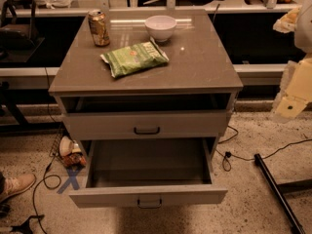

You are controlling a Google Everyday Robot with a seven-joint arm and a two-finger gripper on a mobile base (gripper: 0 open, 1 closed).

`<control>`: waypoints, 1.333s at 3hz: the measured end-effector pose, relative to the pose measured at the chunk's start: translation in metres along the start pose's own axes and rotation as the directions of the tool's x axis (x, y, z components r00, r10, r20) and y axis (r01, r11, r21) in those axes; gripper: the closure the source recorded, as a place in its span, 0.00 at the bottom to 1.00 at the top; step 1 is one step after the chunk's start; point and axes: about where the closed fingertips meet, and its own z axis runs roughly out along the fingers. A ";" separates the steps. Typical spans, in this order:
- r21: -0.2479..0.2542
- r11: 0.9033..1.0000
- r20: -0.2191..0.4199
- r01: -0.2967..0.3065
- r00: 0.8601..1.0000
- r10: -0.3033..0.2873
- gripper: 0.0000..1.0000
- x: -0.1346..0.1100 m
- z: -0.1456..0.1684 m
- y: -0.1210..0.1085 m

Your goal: Close middle drawer

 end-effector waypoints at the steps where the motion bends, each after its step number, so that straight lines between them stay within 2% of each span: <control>1: 0.000 1.000 0.000 0.000 1.000 0.000 0.00 0.000 0.000 0.000; 2: -0.103 0.990 -0.017 -0.095 0.995 0.094 0.00 0.017 0.027 0.012; 3: -0.225 0.949 -0.037 -0.220 0.975 0.217 0.00 0.033 0.067 0.044; 4: -0.361 0.869 -0.096 -0.337 0.941 0.325 0.00 0.053 0.121 0.096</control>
Offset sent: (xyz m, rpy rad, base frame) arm -0.0117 -0.0225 -0.0853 0.1215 0.3219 -0.1755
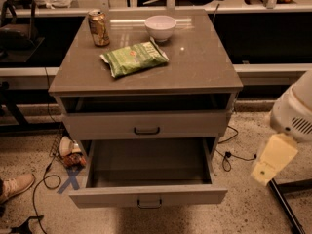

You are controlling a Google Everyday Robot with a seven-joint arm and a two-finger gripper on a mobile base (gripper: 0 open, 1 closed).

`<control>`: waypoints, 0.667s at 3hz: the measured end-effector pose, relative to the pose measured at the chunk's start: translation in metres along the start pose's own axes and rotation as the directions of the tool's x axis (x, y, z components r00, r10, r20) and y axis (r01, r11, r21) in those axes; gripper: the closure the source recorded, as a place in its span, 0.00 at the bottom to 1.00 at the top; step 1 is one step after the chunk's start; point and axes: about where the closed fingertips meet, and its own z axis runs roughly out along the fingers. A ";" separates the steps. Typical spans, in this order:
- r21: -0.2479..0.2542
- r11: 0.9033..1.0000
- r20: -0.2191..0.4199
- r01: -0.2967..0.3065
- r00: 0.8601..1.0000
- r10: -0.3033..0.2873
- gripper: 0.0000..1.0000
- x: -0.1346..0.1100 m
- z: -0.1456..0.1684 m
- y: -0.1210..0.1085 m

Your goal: Close middle drawer

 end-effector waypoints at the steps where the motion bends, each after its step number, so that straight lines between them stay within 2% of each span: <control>1: -0.026 1.000 -0.018 -0.012 1.000 0.012 0.00 0.008 0.012 0.006; 2: -0.026 1.000 -0.018 -0.012 1.000 0.012 0.00 0.008 0.012 0.006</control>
Offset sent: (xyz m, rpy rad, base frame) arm -0.0086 -0.0001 -0.0129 -0.0014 0.0331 -0.0035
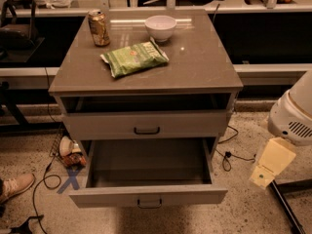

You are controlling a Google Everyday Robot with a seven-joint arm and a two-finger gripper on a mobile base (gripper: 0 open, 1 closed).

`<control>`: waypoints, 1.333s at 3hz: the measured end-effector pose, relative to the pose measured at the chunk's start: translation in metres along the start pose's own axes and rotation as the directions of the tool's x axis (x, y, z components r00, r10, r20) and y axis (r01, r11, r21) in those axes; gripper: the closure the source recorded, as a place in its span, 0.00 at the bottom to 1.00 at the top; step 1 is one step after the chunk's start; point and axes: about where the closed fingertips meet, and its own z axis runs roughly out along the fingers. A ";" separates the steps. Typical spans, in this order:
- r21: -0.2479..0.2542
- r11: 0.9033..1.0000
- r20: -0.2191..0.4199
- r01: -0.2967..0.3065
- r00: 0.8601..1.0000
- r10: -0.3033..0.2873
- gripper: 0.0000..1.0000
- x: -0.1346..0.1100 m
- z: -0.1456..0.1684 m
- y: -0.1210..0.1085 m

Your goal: Close middle drawer

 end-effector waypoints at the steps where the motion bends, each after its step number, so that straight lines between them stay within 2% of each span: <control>1: -0.021 1.000 -0.009 -0.017 1.000 0.016 0.00 0.002 0.014 -0.002; 2: -0.078 0.994 -0.023 -0.076 0.997 0.074 0.00 0.004 0.066 -0.004; 3: -0.127 0.980 -0.051 -0.153 0.988 0.148 0.00 0.007 0.128 -0.007; 4: -0.158 0.958 -0.069 -0.239 0.971 0.230 0.18 0.014 0.173 -0.010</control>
Offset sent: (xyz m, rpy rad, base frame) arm 0.0023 0.0280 -0.1550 0.0562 0.2035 -0.1318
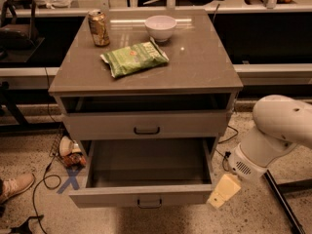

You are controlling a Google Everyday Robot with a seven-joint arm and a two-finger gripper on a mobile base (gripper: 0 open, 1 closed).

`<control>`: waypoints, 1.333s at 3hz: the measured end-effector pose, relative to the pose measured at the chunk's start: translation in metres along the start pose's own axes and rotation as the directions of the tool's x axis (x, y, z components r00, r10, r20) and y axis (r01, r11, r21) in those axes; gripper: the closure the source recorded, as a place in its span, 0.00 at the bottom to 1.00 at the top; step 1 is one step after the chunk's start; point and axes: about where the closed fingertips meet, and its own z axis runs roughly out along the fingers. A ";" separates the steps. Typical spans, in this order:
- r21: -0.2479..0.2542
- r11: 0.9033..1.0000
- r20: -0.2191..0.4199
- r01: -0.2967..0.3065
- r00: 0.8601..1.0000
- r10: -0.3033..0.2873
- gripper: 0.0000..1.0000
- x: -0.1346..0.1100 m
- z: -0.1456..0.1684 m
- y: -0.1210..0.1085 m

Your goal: Close middle drawer

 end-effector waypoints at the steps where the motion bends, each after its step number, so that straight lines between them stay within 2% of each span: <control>1: -0.031 0.998 0.001 -0.058 0.998 0.058 0.41 0.002 0.035 -0.006; 2: -0.069 0.993 -0.004 -0.091 0.996 0.091 0.64 0.000 0.075 -0.011; 3: -0.084 0.989 -0.022 -0.119 0.993 0.118 0.87 0.001 0.115 -0.015; 4: -0.063 0.982 -0.032 -0.181 0.983 0.179 1.00 0.005 0.170 -0.025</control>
Offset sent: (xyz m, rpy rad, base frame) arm -0.0058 0.0297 -0.1232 0.0608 0.1210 -0.1127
